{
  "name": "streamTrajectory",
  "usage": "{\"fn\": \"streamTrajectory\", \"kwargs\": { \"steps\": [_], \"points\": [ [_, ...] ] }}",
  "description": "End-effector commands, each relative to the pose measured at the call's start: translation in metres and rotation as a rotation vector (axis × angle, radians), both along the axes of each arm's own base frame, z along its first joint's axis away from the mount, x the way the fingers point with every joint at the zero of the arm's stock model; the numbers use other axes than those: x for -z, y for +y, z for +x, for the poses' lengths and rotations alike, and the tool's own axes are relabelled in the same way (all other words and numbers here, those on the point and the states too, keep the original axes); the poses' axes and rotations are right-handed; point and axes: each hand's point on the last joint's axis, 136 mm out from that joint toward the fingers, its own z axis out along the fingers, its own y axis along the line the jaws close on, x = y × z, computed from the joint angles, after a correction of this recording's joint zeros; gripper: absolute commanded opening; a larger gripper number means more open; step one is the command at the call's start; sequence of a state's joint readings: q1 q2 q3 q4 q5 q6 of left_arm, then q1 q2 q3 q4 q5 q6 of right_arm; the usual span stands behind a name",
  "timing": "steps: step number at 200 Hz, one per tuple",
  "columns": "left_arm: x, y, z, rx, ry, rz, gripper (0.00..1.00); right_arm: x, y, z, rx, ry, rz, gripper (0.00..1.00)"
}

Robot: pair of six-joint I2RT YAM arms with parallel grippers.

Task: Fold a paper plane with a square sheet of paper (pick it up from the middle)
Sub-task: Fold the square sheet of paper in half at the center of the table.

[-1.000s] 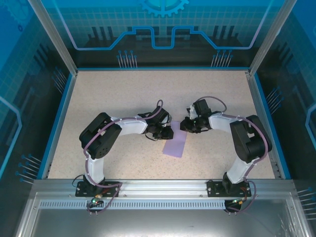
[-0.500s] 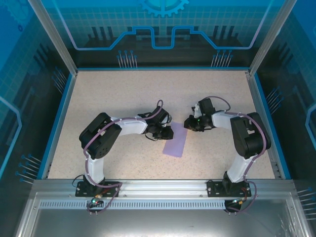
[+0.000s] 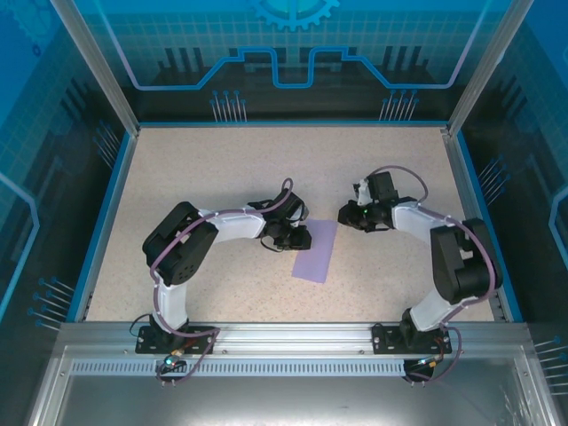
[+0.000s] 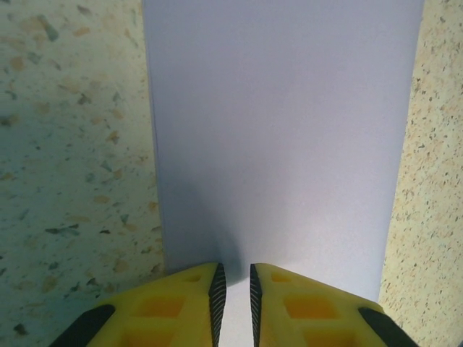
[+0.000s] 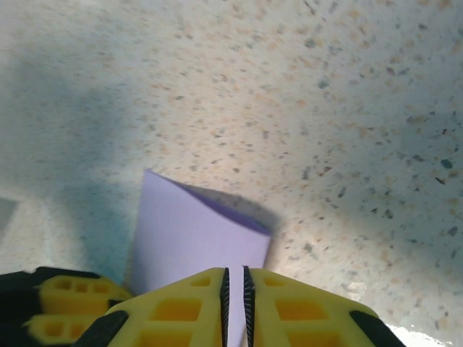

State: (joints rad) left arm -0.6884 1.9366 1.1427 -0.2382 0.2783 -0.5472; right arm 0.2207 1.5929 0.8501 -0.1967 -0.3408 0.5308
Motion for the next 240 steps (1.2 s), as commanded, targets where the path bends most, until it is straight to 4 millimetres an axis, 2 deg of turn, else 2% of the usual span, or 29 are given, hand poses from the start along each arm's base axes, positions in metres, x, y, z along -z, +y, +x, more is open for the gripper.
{"fn": "streamTrajectory", "kwargs": {
  "steps": [1, 20, 42, 67, 91, 129, 145, 190, 240],
  "points": [
    [0.006, 0.014, -0.006, -0.005, 0.06, 0.068, 0.22, -0.004, 0.017, -0.033, -0.06, 0.047, 0.027, 0.17],
    [-0.008, 0.008, 0.0, 0.001, 0.039, 0.041, 0.24, 0.005, 0.029, -0.052, -0.089, 0.082, 0.03, 0.17],
    [-0.026, 0.001, 0.006, 0.004, 0.008, 0.011, 0.28, 0.021, 0.037, -0.064, -0.098, 0.114, 0.03, 0.17],
    [-0.046, -0.001, 0.01, 0.011, -0.026, -0.006, 0.32, 0.034, 0.038, -0.069, -0.118, 0.123, -0.012, 0.17],
    [-0.058, 0.008, 0.006, 0.0, -0.042, 0.017, 0.4, 0.042, 0.035, -0.071, -0.116, 0.132, -0.028, 0.17],
    [-0.061, 0.033, -0.016, -0.06, -0.02, 0.066, 0.5, 0.053, 0.029, -0.073, -0.124, 0.147, -0.074, 0.16],
    [-0.061, 0.034, -0.027, -0.076, -0.004, 0.061, 0.52, 0.056, 0.029, -0.074, -0.128, 0.152, -0.082, 0.16],
    [-0.045, 0.039, -0.054, -0.124, 0.042, 0.076, 0.55, 0.063, 0.029, -0.078, -0.135, 0.171, -0.106, 0.15],
    [-0.037, 0.035, -0.067, -0.188, 0.046, 0.005, 0.57, 0.066, 0.031, -0.078, -0.125, 0.18, -0.142, 0.15]
  ]
}}
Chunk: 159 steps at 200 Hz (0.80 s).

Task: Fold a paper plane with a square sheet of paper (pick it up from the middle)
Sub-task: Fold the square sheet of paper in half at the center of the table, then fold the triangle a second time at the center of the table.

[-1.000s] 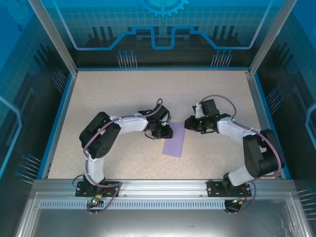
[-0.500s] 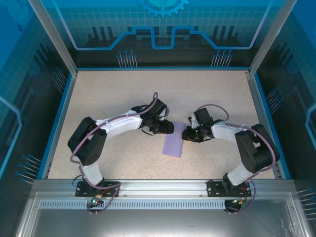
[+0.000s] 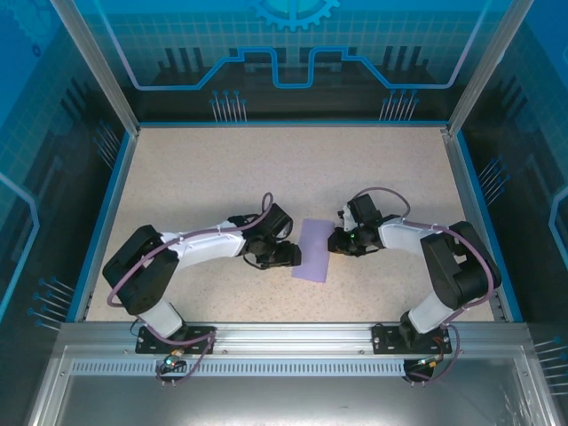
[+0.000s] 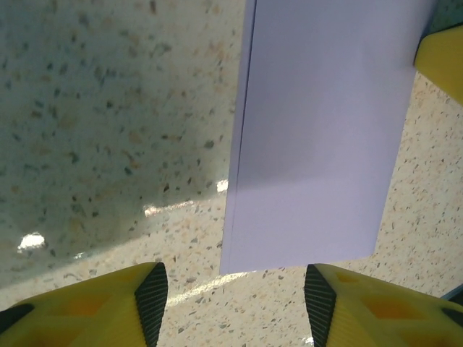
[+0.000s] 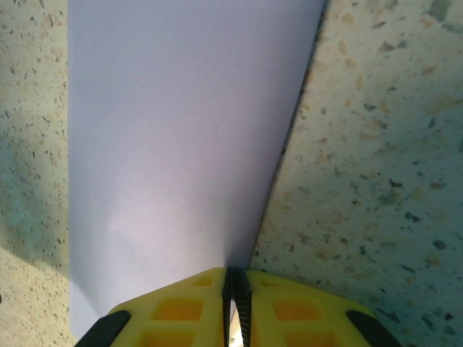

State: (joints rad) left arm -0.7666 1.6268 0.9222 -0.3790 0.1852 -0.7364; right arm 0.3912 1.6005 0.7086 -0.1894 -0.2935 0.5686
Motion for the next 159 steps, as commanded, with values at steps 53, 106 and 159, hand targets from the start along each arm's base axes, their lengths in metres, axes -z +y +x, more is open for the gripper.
{"fn": "streamTrajectory", "kwargs": {
  "steps": [53, 106, 159],
  "points": [
    [0.0, -0.014, 0.0, -0.108, -0.027, -0.111, 0.57, 0.023, -0.005, -0.011, -0.007, 0.058, -0.145, 0.15],
    [0.007, -0.016, 0.0, -0.137, -0.029, -0.131, 0.57, 0.023, -0.001, -0.014, -0.031, 0.051, -0.168, 0.15],
    [0.006, -0.025, 0.0, -0.157, -0.02, -0.187, 0.54, 0.025, -0.005, -0.018, -0.033, 0.052, -0.193, 0.15]
  ]
}}
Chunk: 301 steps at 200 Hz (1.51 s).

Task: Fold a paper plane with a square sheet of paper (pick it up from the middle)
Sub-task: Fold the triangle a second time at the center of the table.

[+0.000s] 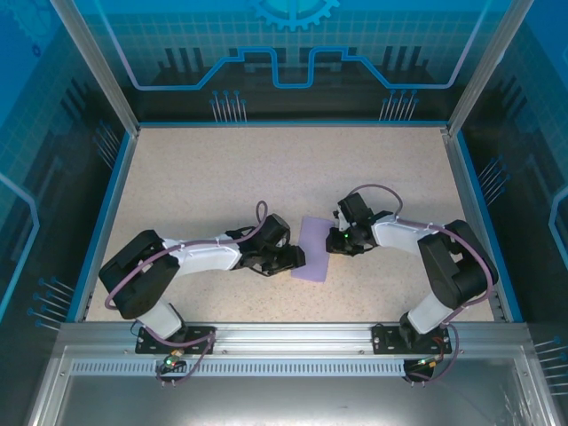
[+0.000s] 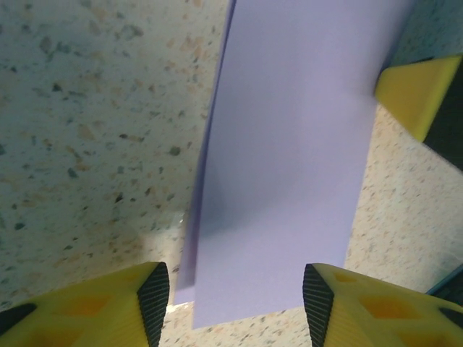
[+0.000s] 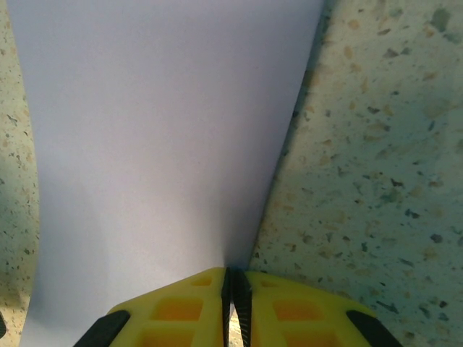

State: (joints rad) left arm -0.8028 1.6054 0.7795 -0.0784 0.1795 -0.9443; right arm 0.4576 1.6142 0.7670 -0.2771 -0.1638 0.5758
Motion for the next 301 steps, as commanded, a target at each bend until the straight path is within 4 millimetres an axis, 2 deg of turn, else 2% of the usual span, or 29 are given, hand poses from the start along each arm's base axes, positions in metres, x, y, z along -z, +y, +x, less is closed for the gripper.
{"fn": "streamTrajectory", "kwargs": {
  "steps": [1, 17, 58, 96, 130, 167, 220, 272, 301],
  "points": [
    [0.0, -0.006, -0.003, -0.012, 0.003, -0.037, 0.54, 0.023, -0.005, -0.018, -0.018, 0.062, -0.068, 0.15],
    [0.001, -0.006, -0.006, -0.018, 0.02, -0.033, 0.54, 0.025, -0.006, -0.018, -0.017, 0.063, -0.069, 0.15],
    [0.009, 0.008, -0.014, -0.034, 0.045, 0.042, 0.54, 0.027, -0.007, -0.021, -0.018, 0.066, -0.073, 0.15],
    [0.011, -0.006, -0.02, -0.032, 0.068, -0.009, 0.54, 0.028, -0.007, -0.021, -0.016, 0.067, -0.072, 0.14],
    [0.007, -0.007, -0.02, -0.031, 0.061, -0.011, 0.51, 0.028, -0.007, -0.021, -0.015, 0.066, -0.07, 0.15],
    [-0.004, -0.01, -0.015, -0.025, 0.031, -0.018, 0.41, 0.029, -0.008, -0.022, -0.015, 0.067, -0.071, 0.15],
    [-0.006, -0.001, -0.016, -0.02, 0.021, 0.03, 0.3, 0.029, -0.009, -0.023, -0.019, 0.065, -0.076, 0.14],
    [-0.013, -0.003, -0.013, -0.011, 0.002, 0.032, 0.12, 0.028, -0.009, -0.023, -0.018, 0.062, -0.074, 0.14],
    [-0.015, -0.004, -0.012, 0.002, -0.001, 0.034, 0.07, 0.027, -0.009, -0.022, -0.019, 0.057, -0.071, 0.15]
  ]
}}
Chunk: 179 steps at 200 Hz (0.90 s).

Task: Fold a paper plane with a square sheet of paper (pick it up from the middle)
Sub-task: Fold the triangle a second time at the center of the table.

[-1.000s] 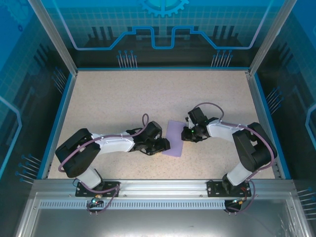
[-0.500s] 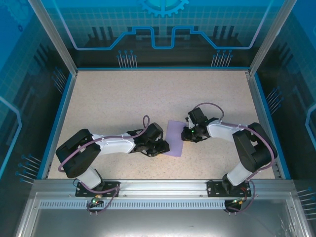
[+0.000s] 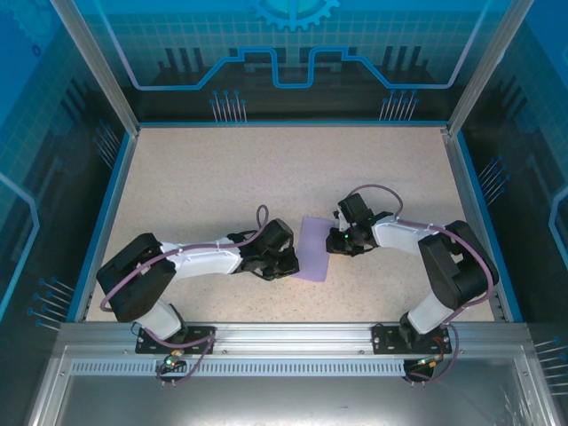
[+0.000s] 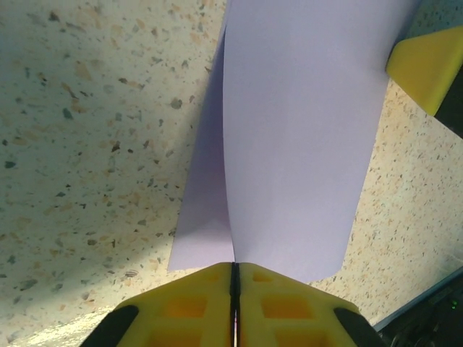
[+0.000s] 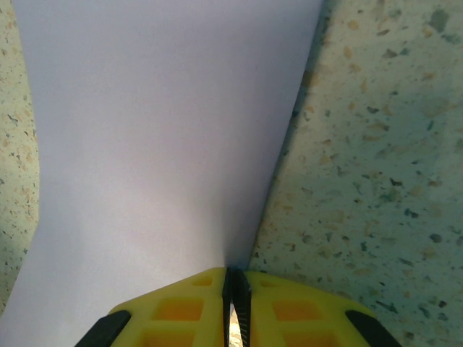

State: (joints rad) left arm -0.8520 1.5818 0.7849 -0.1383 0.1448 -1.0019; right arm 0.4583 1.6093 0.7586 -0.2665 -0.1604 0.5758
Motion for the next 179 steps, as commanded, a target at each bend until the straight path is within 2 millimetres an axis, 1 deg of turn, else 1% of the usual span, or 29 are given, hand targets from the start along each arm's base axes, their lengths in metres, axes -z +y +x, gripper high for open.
{"fn": "streamTrajectory", "kwargs": {
  "steps": [1, 55, 97, 143, 179],
  "points": [
    [-0.014, -0.003, 0.004, 0.02, -0.031, 0.002, 0.06, 0.027, -0.009, -0.022, -0.018, 0.066, -0.072, 0.14],
    [-0.02, -0.014, 0.01, 0.065, -0.036, 0.005, 0.05, 0.004, -0.001, -0.014, -0.021, 0.012, -0.018, 0.15],
    [-0.018, -0.022, 0.014, 0.099, -0.026, 0.009, 0.05, -0.016, 0.004, -0.01, -0.017, -0.029, 0.046, 0.2],
    [-0.019, -0.036, 0.02, 0.137, -0.019, -0.006, 0.05, -0.028, 0.004, -0.016, -0.012, -0.04, 0.1, 0.2],
    [-0.017, -0.047, 0.026, 0.161, -0.013, -0.011, 0.05, -0.028, 0.007, -0.026, -0.013, -0.027, 0.154, 0.18]
  ]
}}
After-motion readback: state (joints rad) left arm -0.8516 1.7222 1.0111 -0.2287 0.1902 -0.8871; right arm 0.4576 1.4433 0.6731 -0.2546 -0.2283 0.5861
